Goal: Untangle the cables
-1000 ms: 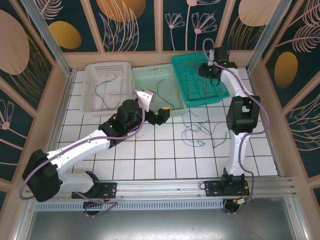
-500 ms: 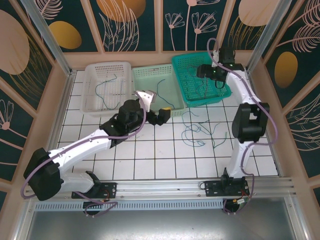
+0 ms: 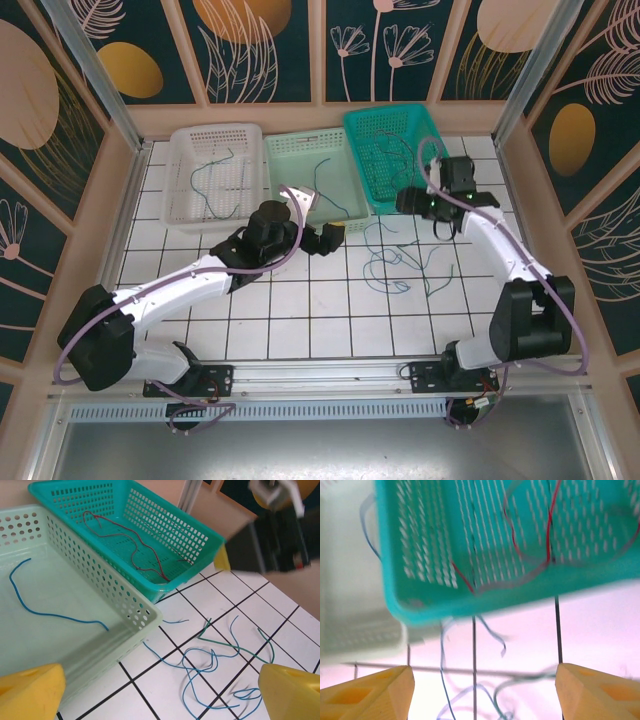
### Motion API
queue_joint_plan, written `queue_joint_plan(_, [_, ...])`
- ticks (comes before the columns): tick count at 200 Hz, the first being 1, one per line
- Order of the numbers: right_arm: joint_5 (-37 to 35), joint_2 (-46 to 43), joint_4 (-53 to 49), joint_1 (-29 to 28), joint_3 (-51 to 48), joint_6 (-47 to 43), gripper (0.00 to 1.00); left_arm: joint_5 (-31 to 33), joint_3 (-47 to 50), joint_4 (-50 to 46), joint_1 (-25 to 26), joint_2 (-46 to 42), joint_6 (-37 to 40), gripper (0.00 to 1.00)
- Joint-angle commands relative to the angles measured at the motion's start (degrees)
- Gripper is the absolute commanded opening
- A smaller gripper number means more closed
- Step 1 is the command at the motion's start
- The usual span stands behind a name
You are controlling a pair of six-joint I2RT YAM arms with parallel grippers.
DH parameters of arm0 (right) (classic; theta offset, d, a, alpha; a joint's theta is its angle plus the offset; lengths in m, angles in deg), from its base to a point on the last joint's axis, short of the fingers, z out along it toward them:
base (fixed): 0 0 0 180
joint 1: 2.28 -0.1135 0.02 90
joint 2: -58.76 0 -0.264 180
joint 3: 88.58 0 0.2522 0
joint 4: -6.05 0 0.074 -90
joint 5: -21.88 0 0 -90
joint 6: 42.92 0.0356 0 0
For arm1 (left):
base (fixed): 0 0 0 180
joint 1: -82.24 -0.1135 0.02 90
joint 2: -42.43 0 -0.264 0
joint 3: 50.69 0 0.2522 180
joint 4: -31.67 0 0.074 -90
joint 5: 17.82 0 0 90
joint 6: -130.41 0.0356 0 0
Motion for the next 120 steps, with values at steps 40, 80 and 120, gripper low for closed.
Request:
queue_joint_plan(40, [-4.5, -5.8, 1.2, -0.5, -12.7, 9.1, 0.75, -0.5, 0.5, 2.6, -0.4, 0.4, -1.4, 0.99])
queue_joint_plan(80, [-4.6, -6.0, 3.4, -2.1, -18.6, 12.5, 0.72, -0.8, 0.5, 2.0, -0.4, 0.1, -1.5, 0.99])
queue_joint_plan(120, [-6.8, -5.2, 3.7, -3.3, -20.9, 13.3, 0.7, -0.4, 0.8, 1.8, -0.3, -0.1, -1.4, 0.99])
